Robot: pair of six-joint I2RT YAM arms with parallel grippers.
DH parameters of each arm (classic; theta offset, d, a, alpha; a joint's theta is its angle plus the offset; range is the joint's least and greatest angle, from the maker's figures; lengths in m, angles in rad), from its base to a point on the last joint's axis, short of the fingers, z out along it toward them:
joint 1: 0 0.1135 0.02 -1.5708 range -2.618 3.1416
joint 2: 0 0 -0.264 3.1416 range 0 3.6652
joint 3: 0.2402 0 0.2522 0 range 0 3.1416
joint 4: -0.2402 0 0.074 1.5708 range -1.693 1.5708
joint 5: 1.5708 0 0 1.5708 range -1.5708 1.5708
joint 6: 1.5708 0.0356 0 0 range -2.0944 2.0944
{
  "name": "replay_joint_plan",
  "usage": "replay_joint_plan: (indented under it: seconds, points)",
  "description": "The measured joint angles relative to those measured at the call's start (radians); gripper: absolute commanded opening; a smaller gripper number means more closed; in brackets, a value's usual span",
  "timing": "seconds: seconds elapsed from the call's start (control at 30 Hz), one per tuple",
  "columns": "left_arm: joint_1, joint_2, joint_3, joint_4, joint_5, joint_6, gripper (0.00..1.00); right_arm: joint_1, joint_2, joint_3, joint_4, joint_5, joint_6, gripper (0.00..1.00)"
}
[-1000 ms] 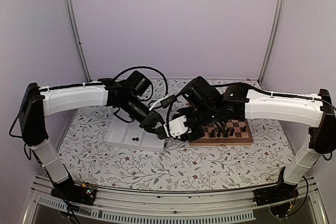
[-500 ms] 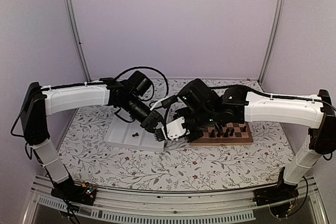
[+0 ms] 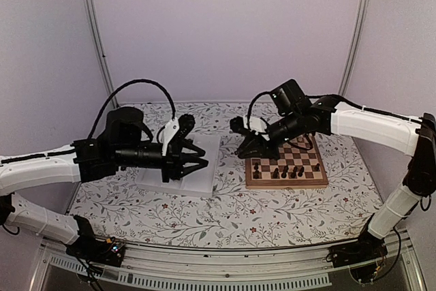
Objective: Set up the chess pieces on the board
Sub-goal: Place the chess piece on the chessboard.
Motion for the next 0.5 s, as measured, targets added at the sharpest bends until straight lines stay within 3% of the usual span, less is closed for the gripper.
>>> replay_joint_plan:
  seconds: [0.13,0.3,0.5]
  points:
    - [-0.131,-0.009,-0.042,0.152,-0.173,0.115,0.37,-0.107,-0.012,-0.003,0.023,-0.261,0.137,0.09]
    - [-0.21,0.077,-0.005,0.236,-0.336,0.249,0.38,-0.123,-0.012,-0.011,0.023,-0.428,0.201,0.09]
    - [-0.225,0.163,0.045,0.253,-0.409,0.33,0.39,-0.121,-0.011,-0.011,0.023,-0.526,0.233,0.1]
